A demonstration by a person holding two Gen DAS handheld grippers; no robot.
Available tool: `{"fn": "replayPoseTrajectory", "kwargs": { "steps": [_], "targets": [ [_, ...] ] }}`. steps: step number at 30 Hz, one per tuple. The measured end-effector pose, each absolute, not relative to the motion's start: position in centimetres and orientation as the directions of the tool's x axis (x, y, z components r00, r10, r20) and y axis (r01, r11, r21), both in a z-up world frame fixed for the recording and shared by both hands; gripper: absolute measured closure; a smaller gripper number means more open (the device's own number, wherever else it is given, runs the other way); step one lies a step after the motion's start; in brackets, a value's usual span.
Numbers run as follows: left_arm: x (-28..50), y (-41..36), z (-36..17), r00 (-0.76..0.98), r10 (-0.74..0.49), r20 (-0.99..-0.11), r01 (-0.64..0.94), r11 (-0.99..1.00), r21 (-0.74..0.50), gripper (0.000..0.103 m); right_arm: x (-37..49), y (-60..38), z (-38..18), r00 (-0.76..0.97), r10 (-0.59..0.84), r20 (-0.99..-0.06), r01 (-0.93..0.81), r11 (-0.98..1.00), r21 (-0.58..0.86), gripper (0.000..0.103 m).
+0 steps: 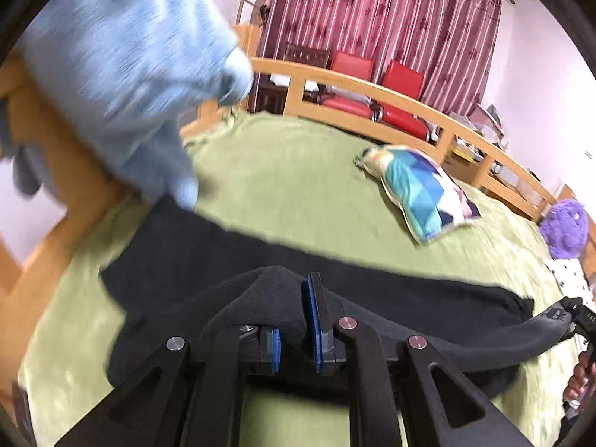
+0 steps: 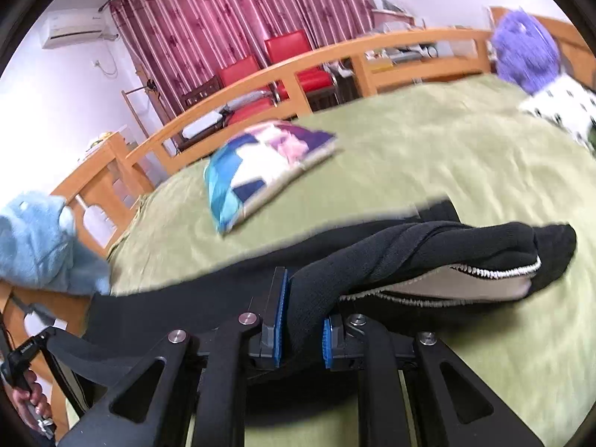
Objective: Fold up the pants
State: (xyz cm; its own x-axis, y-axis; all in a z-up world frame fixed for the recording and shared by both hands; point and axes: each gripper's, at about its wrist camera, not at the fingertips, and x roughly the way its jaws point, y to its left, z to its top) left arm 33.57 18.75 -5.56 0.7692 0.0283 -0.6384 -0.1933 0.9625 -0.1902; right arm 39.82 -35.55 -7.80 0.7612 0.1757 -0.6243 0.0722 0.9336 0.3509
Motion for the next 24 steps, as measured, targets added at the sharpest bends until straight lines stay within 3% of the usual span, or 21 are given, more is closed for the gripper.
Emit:
{"fn": "replayPoseTrajectory", "kwargs": {
  "steps": [4, 5, 7, 9, 11, 13, 14, 19, 22, 24],
  "targets": [
    [40.5, 17.3, -5.0, 0.781, 0.065, -0.621, -0.199, 0.969, -0.149, 0.090, 47.2, -35.4, -7.3, 0.769, 0.193, -0.610, 0.075, 0.920, 0.385, 0.086],
    [42.1, 16.8, -5.7, 0.764, 0.084, -0.640, -0.208, 0.970, -0.122, 0.087, 49.1, -35.2, -8.0, 0.754, 0.193, -0.628, 0.079, 0.922, 0.379, 0.081],
    [44.3, 15.6, -7.2, 0.721, 0.125, -0.682, -0.240, 0.968, -0.076, 0.086, 51.3, -35.0, -10.1, 0.702, 0.229, -0.675, 0.079, 0.916, 0.393, 0.060],
    [45.7, 14.2, -9.6, 0.660, 0.148, -0.736, -0.245, 0.969, -0.025, 0.084, 51.5, -34.7, -12.5, 0.669, 0.241, -0.703, 0.077, 0.918, 0.388, 0.057],
    [45.2, 13.2, -11.3, 0.649, 0.133, -0.749, -0.228, 0.973, -0.024, 0.070, 50.2, -34.5, -14.5, 0.663, 0.210, -0.719, 0.075, 0.936, 0.343, 0.050],
    [43.6, 12.8, -11.9, 0.670, 0.114, -0.734, -0.212, 0.976, -0.042, 0.035, 48.5, -34.4, -16.1, 0.650, 0.203, -0.733, 0.067, 0.945, 0.321, 0.047],
    [42.3, 12.5, -12.1, 0.683, 0.107, -0.722, -0.202, 0.978, -0.047, 0.025, 47.3, -34.5, -16.8, 0.640, 0.201, -0.741, 0.062, 0.948, 0.311, 0.047],
    [37.2, 11.4, -13.0, 0.675, 0.040, -0.737, -0.121, 0.991, -0.057, 0.025, 41.3, -36.1, -19.6, 0.586, 0.193, -0.787, 0.078, 0.953, 0.293, 0.044],
    [34.2, 11.3, -15.0, 0.632, -0.040, -0.774, -0.097, 0.987, -0.130, 0.025, 37.9, -37.4, -21.1, 0.574, 0.193, -0.796, 0.109, 0.945, 0.308, 0.030],
    [32.1, 11.5, -16.6, 0.612, -0.093, -0.785, -0.098, 0.976, -0.192, 0.025, 36.5, -38.1, -22.2, 0.569, 0.214, -0.794, 0.125, 0.932, 0.341, 0.029]
  ]
}}
